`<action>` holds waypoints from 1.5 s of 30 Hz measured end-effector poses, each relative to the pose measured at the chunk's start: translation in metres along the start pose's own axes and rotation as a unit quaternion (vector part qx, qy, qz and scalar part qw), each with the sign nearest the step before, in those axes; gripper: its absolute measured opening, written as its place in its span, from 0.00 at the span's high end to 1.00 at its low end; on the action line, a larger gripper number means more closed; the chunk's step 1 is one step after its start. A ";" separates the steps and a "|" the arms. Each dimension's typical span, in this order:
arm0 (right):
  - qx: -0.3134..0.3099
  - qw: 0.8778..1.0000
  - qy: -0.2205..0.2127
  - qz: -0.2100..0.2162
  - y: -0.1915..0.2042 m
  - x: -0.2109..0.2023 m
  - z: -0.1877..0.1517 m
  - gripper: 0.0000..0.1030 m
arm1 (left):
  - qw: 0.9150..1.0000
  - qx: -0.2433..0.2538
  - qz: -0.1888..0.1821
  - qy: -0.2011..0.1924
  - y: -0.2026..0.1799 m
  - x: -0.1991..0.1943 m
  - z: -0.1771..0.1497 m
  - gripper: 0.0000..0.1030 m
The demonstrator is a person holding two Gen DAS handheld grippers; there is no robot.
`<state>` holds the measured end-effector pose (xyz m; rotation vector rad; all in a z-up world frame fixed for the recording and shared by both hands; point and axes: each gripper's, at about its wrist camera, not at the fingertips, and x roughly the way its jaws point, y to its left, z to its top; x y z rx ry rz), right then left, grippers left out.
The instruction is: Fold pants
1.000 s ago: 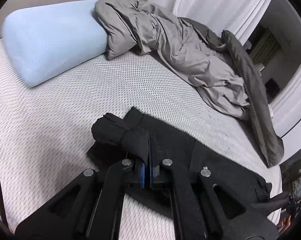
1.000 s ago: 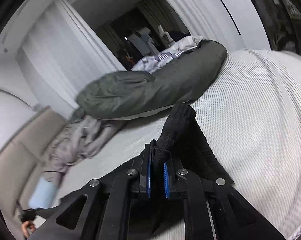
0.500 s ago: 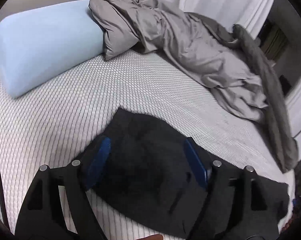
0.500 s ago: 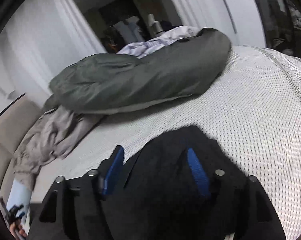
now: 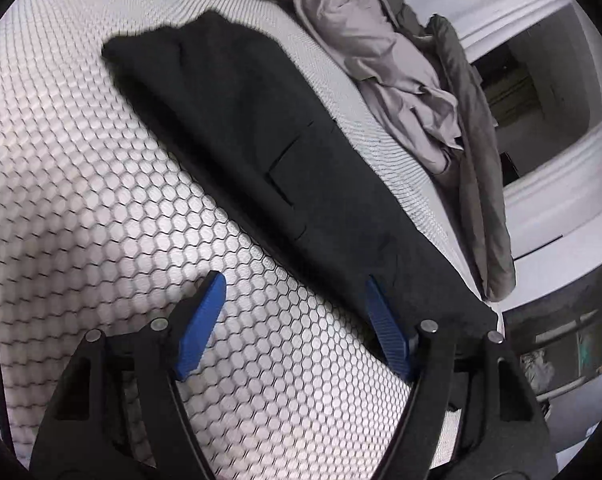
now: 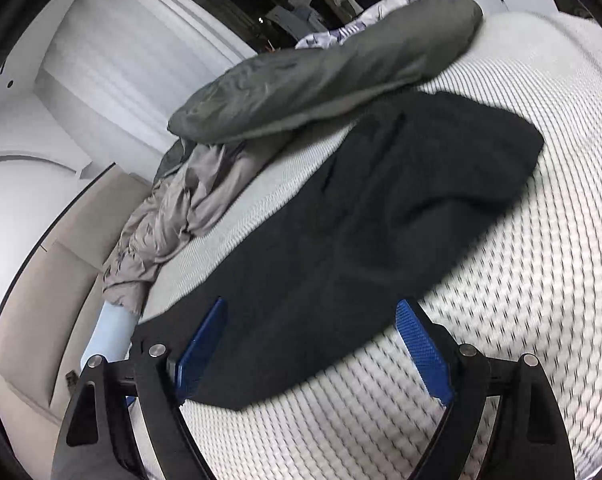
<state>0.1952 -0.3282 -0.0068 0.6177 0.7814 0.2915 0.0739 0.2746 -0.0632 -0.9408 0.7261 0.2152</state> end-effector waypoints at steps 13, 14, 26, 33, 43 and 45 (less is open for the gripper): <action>0.008 0.998 0.000 -0.070 -0.031 0.014 0.005 0.15 | 0.999 0.026 0.045 -0.017 -0.026 0.042 0.014 0.34; 0.004 0.997 0.000 -0.074 -0.030 0.016 0.005 0.15 | 0.998 0.035 0.051 -0.018 -0.030 0.042 0.013 0.34; 0.012 0.998 0.002 -0.064 -0.023 0.047 0.018 0.15 | 0.994 0.066 0.087 -0.023 -0.047 0.049 0.010 0.34; 0.023 0.998 0.002 -0.056 -0.026 0.050 0.021 0.17 | 0.994 0.044 0.090 -0.033 -0.044 0.054 0.018 0.58; 0.012 0.998 0.004 -0.064 -0.021 0.058 0.024 0.21 | 0.991 0.064 0.109 -0.038 -0.053 0.058 0.016 0.86; 0.012 0.998 0.004 -0.063 -0.022 0.058 0.023 0.21 | 0.991 0.068 0.106 -0.040 -0.053 0.056 0.016 0.91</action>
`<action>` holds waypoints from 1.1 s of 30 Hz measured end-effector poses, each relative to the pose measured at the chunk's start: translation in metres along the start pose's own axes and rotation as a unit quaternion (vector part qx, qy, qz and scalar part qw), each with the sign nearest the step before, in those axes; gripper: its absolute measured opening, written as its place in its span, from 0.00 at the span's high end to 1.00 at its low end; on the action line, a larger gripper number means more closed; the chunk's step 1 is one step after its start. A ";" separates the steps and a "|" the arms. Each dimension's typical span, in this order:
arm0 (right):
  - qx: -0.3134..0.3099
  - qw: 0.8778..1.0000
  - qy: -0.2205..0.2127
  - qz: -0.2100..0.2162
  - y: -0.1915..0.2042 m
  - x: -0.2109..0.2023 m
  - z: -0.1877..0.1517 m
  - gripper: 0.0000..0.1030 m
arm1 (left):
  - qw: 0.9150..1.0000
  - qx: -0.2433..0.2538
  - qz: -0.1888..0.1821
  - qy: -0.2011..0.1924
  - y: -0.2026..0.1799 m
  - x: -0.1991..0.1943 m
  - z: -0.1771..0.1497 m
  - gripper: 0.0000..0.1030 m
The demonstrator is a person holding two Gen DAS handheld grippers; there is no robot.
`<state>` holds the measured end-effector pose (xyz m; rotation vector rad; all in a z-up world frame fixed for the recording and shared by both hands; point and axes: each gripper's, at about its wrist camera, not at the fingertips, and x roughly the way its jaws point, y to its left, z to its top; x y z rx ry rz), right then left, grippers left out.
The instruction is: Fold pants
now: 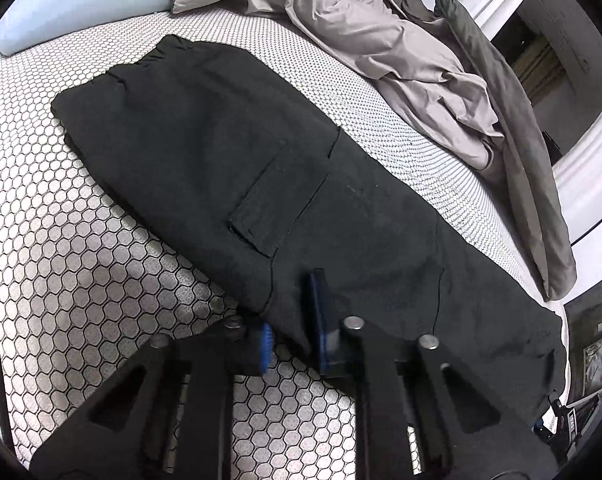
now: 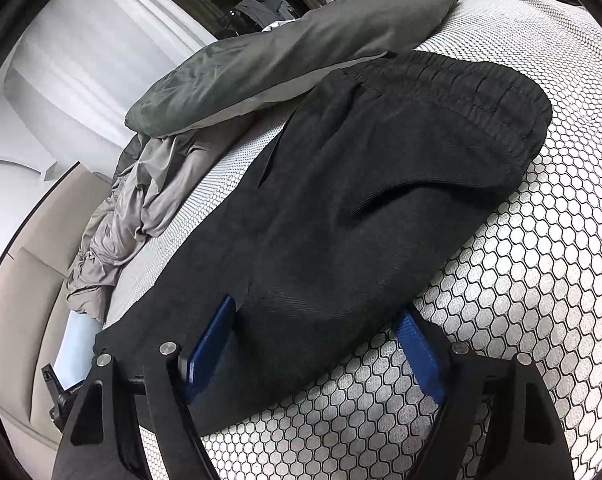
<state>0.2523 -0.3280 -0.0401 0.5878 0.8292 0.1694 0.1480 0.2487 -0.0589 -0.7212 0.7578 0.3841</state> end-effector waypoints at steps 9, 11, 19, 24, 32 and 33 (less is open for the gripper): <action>0.026 0.999 -0.015 0.041 -0.007 -0.005 0.003 0.23 | 1.000 0.022 -0.015 -0.007 0.003 -0.021 -0.007 0.95; 0.045 0.996 -0.016 0.074 -0.013 -0.003 0.006 0.30 | 1.000 0.023 -0.014 -0.002 0.003 -0.019 -0.006 0.95; 0.120 0.986 -0.001 0.120 -0.034 0.021 0.017 0.92 | 0.999 0.030 -0.011 0.004 0.002 -0.016 -0.006 0.95; 0.083 0.992 -0.011 0.098 -0.020 -0.004 0.013 0.95 | 0.999 0.045 -0.013 0.008 0.003 -0.031 -0.012 0.95; 0.053 0.995 0.017 0.078 -0.030 -0.063 -0.026 0.96 | 0.997 0.074 -0.014 0.016 0.022 -0.075 -0.042 0.94; 0.043 0.996 0.020 0.070 -0.030 -0.069 -0.031 0.96 | 0.996 0.084 -0.005 0.014 0.021 -0.078 -0.048 0.94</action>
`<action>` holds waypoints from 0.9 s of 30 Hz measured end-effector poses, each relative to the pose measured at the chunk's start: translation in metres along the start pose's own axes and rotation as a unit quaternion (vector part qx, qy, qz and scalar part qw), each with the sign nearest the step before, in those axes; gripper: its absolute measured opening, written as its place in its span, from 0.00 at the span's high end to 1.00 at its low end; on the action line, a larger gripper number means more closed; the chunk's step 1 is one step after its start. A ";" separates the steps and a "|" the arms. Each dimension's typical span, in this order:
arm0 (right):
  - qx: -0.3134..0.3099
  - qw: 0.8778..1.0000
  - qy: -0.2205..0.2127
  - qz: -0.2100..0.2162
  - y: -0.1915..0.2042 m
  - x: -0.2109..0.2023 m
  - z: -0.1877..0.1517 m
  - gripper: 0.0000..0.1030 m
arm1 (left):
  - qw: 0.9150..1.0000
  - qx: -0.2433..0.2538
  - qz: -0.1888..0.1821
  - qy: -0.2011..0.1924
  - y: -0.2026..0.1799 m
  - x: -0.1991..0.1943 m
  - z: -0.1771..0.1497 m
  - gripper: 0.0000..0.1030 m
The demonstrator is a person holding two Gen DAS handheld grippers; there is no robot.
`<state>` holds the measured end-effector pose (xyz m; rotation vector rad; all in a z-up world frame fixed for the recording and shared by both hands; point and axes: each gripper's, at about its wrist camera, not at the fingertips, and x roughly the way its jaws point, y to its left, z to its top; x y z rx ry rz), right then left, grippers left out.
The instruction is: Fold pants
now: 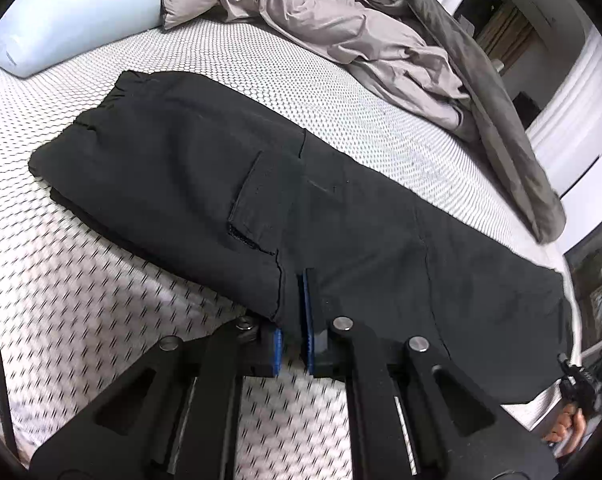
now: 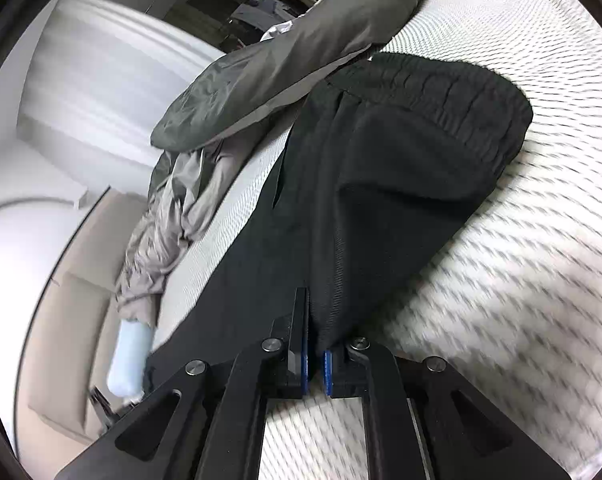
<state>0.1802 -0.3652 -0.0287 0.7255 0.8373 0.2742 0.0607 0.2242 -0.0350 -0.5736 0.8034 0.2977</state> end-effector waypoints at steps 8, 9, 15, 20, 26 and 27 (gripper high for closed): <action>-0.068 0.994 -0.037 -0.075 0.001 -0.044 -0.021 0.52 | 0.995 0.048 0.078 -0.027 -0.024 -0.032 -0.027 0.46; -0.057 0.995 -0.039 -0.069 -0.001 -0.045 -0.018 0.48 | 0.996 0.049 0.074 -0.031 -0.027 -0.037 -0.031 0.43; -0.018 0.997 -0.030 -0.066 -0.013 -0.035 -0.005 0.48 | 0.991 0.094 0.074 -0.055 -0.051 -0.054 -0.047 0.36; 0.016 0.999 -0.010 -0.042 -0.025 -0.013 0.010 0.46 | 0.987 0.110 0.094 -0.068 -0.056 -0.058 -0.052 0.35; 0.030 0.999 -0.009 -0.035 -0.027 0.007 0.016 0.69 | 0.988 0.100 0.089 -0.070 -0.046 -0.060 -0.048 0.34; 0.029 0.999 -0.010 -0.034 -0.025 0.009 0.015 0.80 | 0.988 0.101 0.088 -0.070 -0.045 -0.060 -0.048 0.33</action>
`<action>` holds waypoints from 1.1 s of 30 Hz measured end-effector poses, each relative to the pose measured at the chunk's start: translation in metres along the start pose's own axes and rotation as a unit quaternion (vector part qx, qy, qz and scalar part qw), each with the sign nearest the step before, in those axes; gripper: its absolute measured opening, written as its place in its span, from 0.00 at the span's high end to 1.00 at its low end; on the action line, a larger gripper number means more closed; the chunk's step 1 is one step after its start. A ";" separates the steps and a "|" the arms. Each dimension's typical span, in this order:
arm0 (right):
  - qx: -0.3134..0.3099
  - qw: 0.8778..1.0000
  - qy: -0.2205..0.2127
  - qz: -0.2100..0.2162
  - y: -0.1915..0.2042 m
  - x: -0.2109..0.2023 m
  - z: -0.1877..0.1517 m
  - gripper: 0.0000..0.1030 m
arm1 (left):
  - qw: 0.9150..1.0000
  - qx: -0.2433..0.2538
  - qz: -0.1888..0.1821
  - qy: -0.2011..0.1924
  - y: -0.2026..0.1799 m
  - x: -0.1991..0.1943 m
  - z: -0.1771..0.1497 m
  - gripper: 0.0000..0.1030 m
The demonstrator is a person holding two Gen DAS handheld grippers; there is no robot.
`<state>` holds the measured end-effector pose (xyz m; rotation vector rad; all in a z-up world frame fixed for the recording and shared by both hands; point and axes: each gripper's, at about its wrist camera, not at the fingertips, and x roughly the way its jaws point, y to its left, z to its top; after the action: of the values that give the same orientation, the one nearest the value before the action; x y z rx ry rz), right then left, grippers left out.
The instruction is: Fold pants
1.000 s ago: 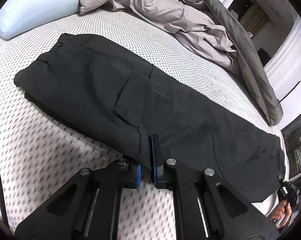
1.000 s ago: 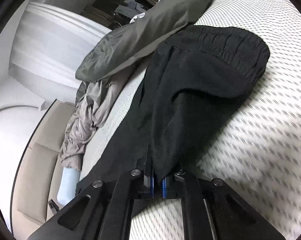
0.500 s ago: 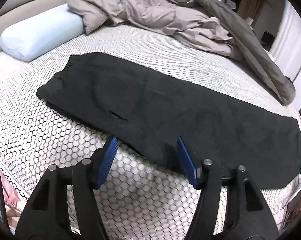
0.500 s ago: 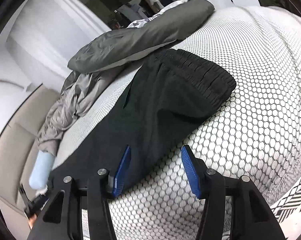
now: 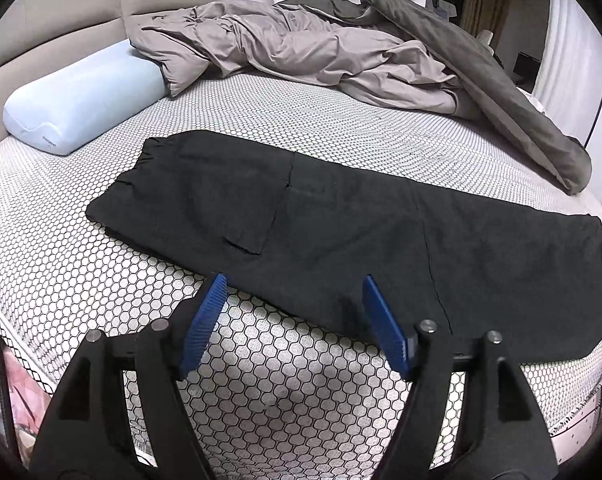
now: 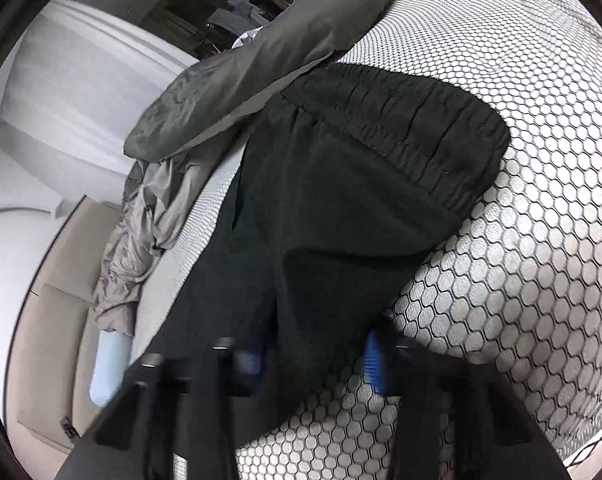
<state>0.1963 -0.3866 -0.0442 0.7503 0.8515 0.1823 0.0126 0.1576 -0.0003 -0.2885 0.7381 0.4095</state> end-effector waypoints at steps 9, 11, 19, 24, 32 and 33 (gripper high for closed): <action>0.007 1.000 -0.001 0.005 0.007 -0.025 -0.017 0.95 | 1.000 0.003 0.006 0.012 0.017 0.011 -0.002 0.33; -0.006 1.000 -0.005 -0.021 0.008 -0.028 -0.021 0.92 | 0.999 -0.027 -0.016 0.028 0.029 0.017 -0.001 0.33; 0.023 1.000 -0.007 -0.018 -0.003 -0.037 -0.012 0.65 | 0.969 -0.190 -0.139 0.075 0.091 0.053 0.001 0.37; 0.030 0.999 0.022 0.008 -0.007 -0.024 -0.012 0.62 | 0.963 -0.218 -0.137 0.087 0.096 0.084 0.017 0.82; -0.002 1.000 -0.011 0.000 0.000 -0.023 -0.011 0.94 | 0.979 -0.169 -0.102 0.055 0.080 0.073 0.024 0.90; -0.006 1.000 -0.010 -0.001 0.000 -0.026 -0.013 0.95 | 0.981 -0.159 -0.096 0.052 0.078 0.064 0.022 0.90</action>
<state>0.1694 -0.3906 -0.0336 0.7385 0.8312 0.1769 0.0333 0.2516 -0.0379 -0.6802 0.7388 0.3303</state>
